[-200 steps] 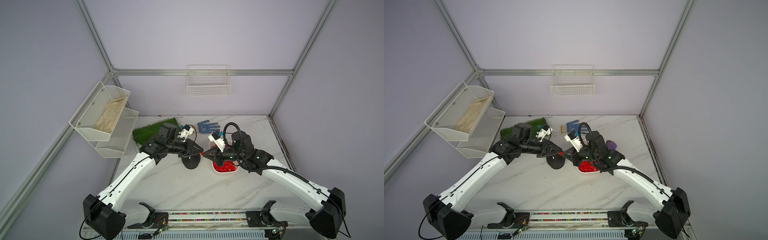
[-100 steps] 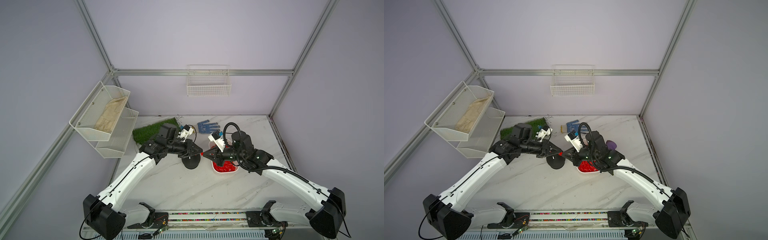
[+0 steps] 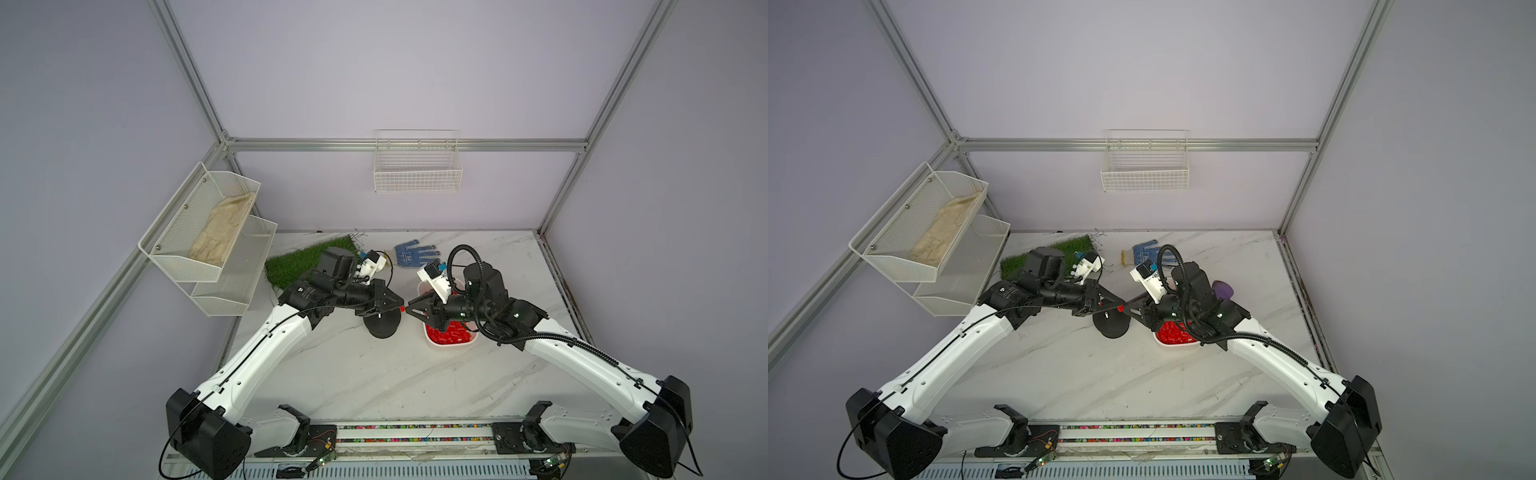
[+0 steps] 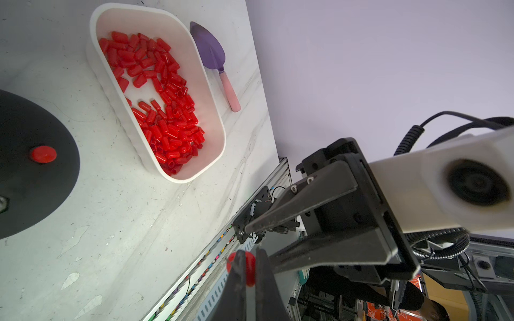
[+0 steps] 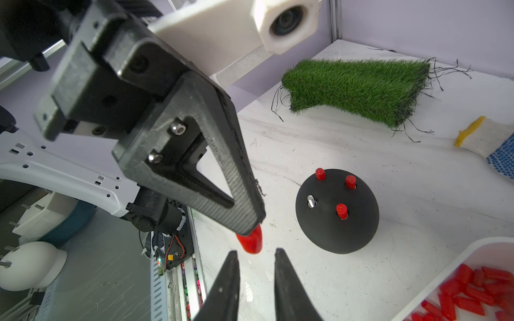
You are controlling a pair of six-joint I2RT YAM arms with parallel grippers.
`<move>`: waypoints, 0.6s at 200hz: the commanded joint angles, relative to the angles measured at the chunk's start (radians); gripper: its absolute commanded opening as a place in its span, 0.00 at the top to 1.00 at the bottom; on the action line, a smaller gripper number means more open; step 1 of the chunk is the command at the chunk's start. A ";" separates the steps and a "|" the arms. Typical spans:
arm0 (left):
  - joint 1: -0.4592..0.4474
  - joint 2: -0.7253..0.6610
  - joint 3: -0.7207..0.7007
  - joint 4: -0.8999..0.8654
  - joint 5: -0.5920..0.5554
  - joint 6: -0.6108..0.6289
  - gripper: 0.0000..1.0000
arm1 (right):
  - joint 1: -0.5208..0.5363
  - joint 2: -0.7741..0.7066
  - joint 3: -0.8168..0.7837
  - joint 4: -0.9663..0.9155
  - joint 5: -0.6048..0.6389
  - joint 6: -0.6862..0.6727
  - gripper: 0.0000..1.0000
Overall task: Cover the protruding screws with screw protection sleeves
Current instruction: Pick up the screw protection sleeve from the storage box.
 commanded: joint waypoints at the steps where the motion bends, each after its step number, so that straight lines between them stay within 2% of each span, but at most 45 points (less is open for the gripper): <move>1: 0.001 -0.024 0.068 -0.026 -0.057 0.053 0.93 | 0.007 -0.041 0.036 -0.004 0.020 0.000 0.74; 60: 0.001 -0.048 0.058 -0.085 -0.275 0.093 0.93 | 0.007 -0.046 0.005 0.004 0.101 0.010 0.73; 120: 0.001 -0.089 -0.041 -0.039 -0.481 0.074 0.92 | 0.007 -0.039 -0.071 0.074 0.165 0.039 0.73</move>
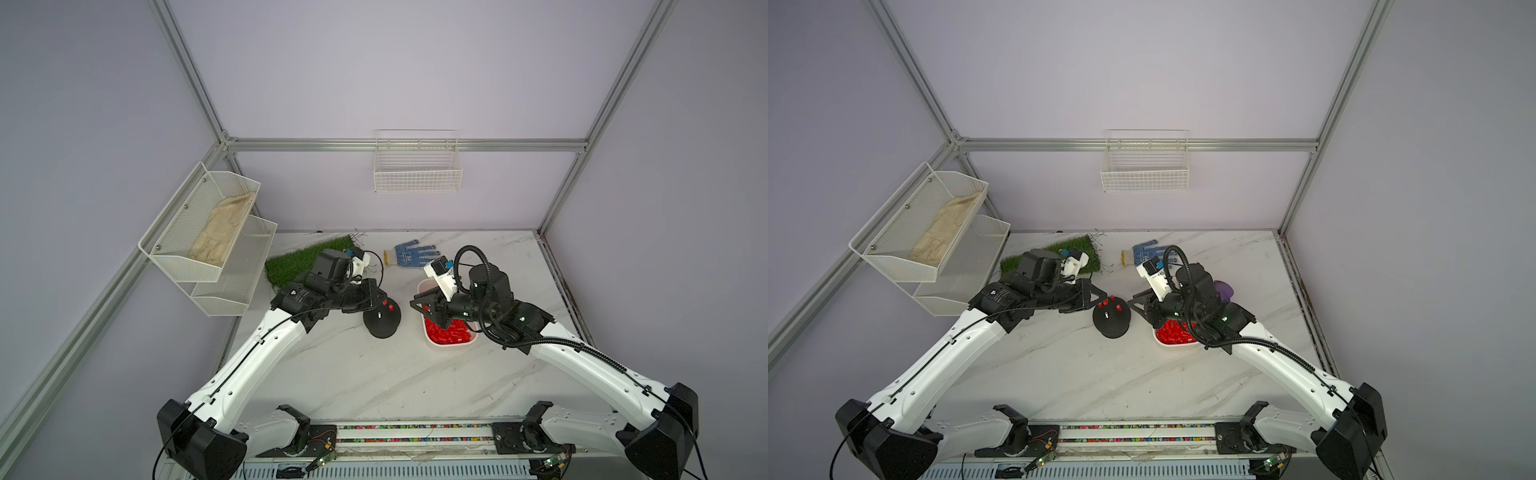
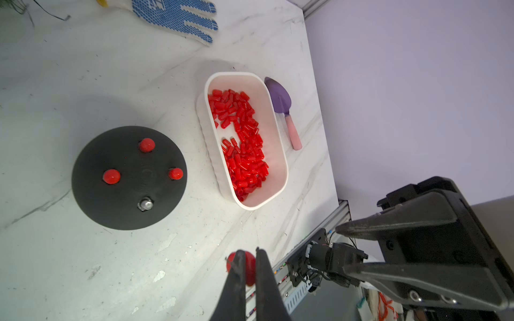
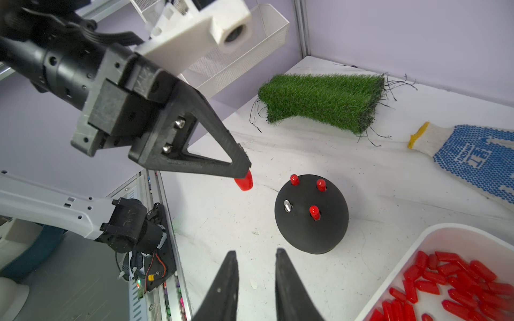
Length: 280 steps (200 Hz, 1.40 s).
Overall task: Cover the protruding screws with screw protection sleeves
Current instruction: Pick up the screw protection sleeve from the storage box, then attach the screw protection sleeve to the screw.
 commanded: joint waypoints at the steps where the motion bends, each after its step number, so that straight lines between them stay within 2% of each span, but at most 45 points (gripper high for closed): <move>1: 0.001 -0.037 -0.053 0.048 -0.114 0.005 0.92 | 0.007 -0.002 -0.038 0.051 0.040 0.015 0.73; 44: 0.001 -0.048 -0.155 0.166 -0.167 -0.046 0.92 | 0.007 0.006 -0.096 0.128 0.059 0.046 0.73; 132: 0.001 -0.027 -0.307 0.371 -0.145 -0.142 0.92 | 0.007 0.015 -0.135 0.178 0.047 0.064 0.73; 280: 0.001 0.016 -0.382 0.436 -0.160 -0.155 0.91 | 0.007 0.007 -0.128 0.175 0.026 0.061 0.73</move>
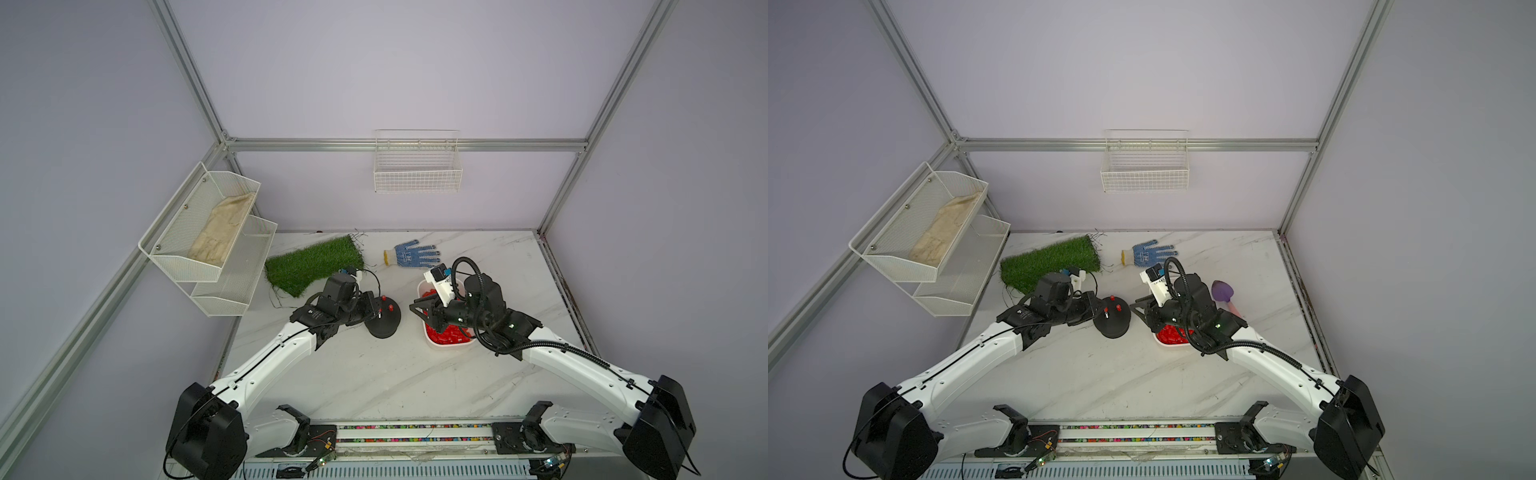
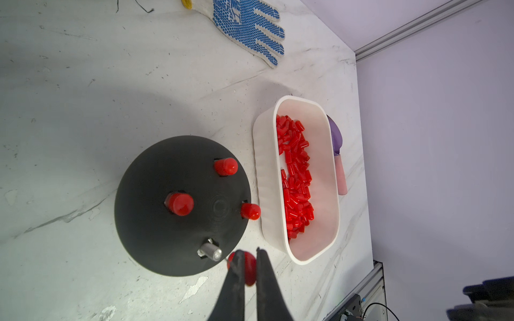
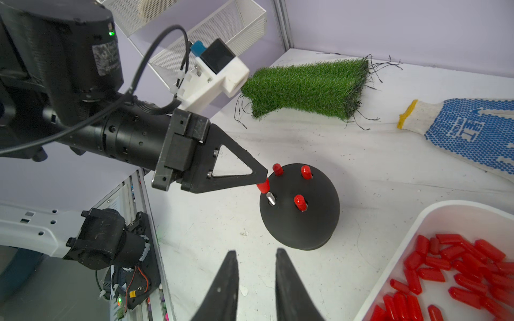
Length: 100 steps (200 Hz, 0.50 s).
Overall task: Cover the protruding screws with screw protection sleeves
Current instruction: Attach the screw protection sleeve to the screw.
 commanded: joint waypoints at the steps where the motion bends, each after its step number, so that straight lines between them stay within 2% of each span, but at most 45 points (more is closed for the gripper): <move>1: 0.001 0.002 -0.030 0.045 -0.013 -0.005 0.91 | 0.007 -0.011 -0.001 0.018 -0.016 0.002 0.73; 100: 0.003 0.012 -0.045 0.049 -0.029 -0.002 0.91 | 0.007 -0.027 0.005 0.009 -0.027 -0.003 0.73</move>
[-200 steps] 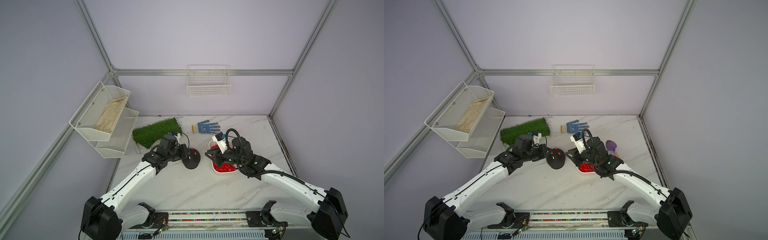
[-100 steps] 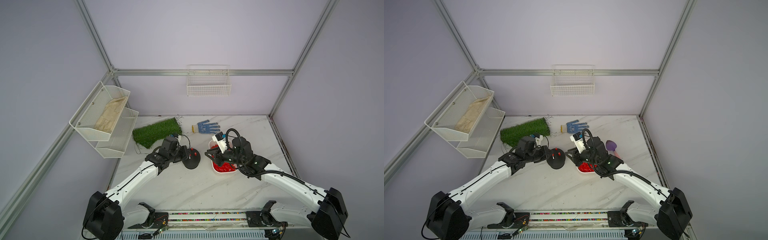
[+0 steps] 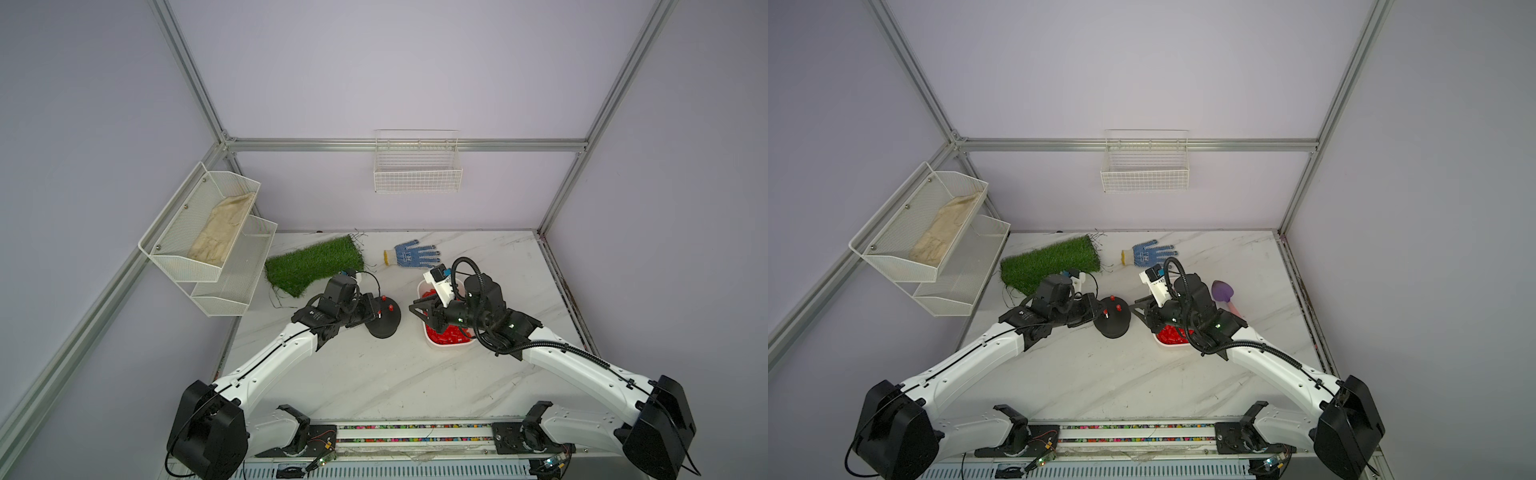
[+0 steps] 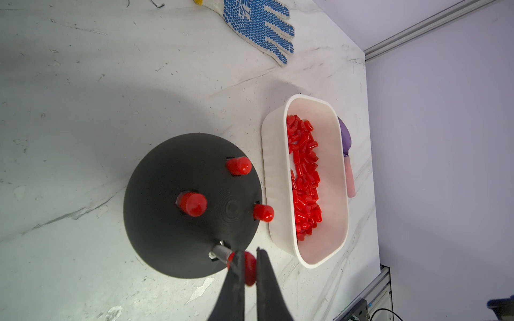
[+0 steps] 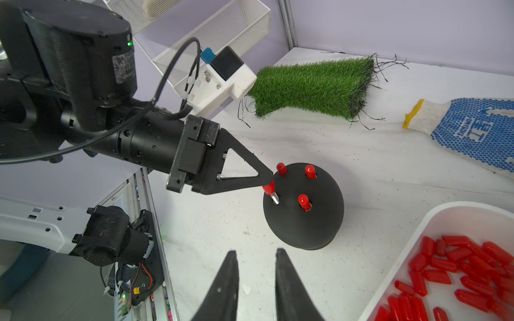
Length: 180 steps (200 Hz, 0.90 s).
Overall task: Cover the protruding screws with screw protection sleeves
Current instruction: Attach the screw protection sleeve to the screw.
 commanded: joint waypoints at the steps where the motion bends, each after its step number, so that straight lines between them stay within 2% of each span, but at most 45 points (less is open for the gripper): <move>1: 0.003 0.003 -0.026 0.037 -0.012 -0.001 0.91 | 0.007 -0.026 0.006 0.009 -0.011 -0.002 0.74; 180: 0.006 0.024 -0.037 0.045 -0.008 -0.001 0.91 | 0.007 -0.030 0.027 -0.006 -0.015 -0.016 0.73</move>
